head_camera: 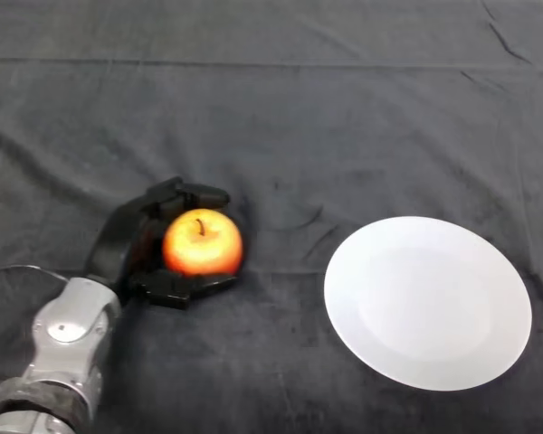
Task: Move the apple to the plate
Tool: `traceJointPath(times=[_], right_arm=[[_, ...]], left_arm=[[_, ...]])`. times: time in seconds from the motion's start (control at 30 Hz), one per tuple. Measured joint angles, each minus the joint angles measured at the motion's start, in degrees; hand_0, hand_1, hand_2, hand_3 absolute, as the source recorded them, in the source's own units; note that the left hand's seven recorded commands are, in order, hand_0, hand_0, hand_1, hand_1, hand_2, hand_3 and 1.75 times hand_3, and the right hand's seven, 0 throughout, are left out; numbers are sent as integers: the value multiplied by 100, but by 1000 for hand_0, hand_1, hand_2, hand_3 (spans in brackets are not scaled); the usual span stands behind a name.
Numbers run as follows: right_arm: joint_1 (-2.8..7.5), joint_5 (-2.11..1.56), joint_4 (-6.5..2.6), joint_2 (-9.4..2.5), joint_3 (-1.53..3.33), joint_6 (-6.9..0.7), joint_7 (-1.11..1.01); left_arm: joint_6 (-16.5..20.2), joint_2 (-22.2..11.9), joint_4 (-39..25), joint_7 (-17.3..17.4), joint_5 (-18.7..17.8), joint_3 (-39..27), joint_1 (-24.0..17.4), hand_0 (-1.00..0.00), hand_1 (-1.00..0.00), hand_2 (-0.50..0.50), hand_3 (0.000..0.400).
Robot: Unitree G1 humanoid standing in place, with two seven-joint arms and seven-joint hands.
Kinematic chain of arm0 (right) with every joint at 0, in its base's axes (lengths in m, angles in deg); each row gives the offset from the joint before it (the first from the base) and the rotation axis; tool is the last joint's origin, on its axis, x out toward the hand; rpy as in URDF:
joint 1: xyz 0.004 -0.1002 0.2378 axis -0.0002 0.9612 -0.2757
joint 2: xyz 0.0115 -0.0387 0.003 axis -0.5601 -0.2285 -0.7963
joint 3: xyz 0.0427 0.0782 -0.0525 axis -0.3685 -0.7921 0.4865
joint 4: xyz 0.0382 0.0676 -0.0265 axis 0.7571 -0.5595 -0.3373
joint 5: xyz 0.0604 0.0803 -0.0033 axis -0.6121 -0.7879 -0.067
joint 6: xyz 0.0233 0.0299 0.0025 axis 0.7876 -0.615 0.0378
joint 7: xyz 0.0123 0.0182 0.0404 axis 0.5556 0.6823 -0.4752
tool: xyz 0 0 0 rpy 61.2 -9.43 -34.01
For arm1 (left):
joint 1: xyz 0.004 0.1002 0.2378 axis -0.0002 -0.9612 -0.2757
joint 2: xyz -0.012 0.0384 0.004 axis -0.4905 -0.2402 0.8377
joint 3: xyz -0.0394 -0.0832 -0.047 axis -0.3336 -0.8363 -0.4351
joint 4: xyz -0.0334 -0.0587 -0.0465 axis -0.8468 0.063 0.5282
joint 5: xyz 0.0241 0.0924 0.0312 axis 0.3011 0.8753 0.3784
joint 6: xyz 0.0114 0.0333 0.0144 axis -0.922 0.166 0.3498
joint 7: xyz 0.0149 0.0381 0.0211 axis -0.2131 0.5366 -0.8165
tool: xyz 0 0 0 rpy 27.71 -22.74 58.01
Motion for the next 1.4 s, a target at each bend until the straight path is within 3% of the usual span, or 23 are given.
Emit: traceJointPath(times=[0.17,0.33,0.77,1.3,1.33,1.37,1.4], right_arm=[[0,0,0,0,1,-1,0],[0,0,0,-1,-1,0,0],[0,0,0,0,-1,0,0],[0,0,0,0,-1,0,0],[0,0,0,0,-1,0,0],[0,0,0,0,-1,0,0],[0,0,0,0,-1,0,0]], left_arm=[[-206,14,-25,102,-492,541,242,-1000,-1000,0,400],[-279,28,-276,65,-741,1214,434,-1000,-1000,0,400],[-243,165,-782,-460,-826,2953,667,-1000,-1000,0,400],[586,122,-913,-868,-757,4159,811,-992,-1000,4,400],[629,123,-914,-898,-756,4170,821,-765,-965,100,386],[683,123,-914,-933,-754,4183,833,-729,-957,114,383],[732,120,-914,-960,-747,4186,841,-537,-914,188,365]])
